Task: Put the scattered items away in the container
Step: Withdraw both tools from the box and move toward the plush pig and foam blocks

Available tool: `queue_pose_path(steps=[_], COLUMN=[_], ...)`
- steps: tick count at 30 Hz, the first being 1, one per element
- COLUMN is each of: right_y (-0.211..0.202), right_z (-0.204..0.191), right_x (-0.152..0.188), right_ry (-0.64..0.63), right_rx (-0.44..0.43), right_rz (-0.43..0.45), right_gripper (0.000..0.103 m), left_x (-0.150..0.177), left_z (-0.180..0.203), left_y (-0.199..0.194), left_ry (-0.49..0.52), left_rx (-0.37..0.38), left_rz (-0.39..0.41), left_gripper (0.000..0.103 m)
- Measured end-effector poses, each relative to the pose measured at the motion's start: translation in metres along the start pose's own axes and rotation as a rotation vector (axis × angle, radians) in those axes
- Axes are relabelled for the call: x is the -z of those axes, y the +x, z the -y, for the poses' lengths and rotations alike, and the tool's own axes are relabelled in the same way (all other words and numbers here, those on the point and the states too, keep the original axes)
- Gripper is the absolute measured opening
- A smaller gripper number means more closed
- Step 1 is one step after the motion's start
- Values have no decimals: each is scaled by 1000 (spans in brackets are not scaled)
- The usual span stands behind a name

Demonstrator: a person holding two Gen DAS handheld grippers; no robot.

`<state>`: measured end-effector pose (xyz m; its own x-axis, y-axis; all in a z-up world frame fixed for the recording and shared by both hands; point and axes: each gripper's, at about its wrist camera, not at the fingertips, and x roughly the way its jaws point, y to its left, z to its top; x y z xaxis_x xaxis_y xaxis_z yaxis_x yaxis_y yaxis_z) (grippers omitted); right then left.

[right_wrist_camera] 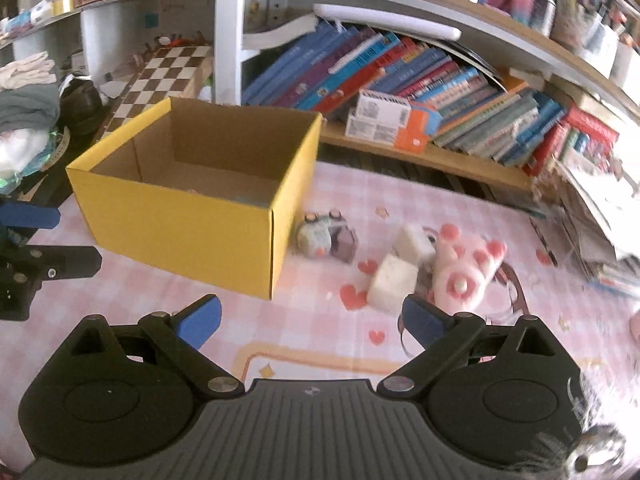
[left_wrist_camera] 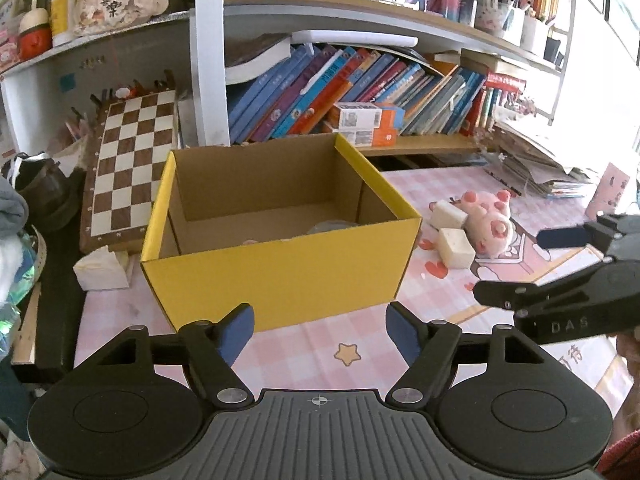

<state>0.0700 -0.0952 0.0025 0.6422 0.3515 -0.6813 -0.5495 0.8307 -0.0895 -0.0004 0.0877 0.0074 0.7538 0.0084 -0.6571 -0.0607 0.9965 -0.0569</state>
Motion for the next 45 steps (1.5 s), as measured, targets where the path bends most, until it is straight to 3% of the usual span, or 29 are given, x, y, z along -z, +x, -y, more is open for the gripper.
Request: queue_pose_path(steps=[13,31,45], right_y=[-19,-15,-7], right_z=[-7,-6,19], right_x=[28,34,38], right_ry=[80,86,77], right_rx=[97,104,77], right_rz=[21,-5,-31], right_gripper=[100,101,101], left_x=[13,17,13], left_z=[15,25,50], left_y=[6,13,27], left_ry=[14,40,31], left_rx=[49,69,52], left_rz=[-27,-65,-97], left_gripper=[76,78,78])
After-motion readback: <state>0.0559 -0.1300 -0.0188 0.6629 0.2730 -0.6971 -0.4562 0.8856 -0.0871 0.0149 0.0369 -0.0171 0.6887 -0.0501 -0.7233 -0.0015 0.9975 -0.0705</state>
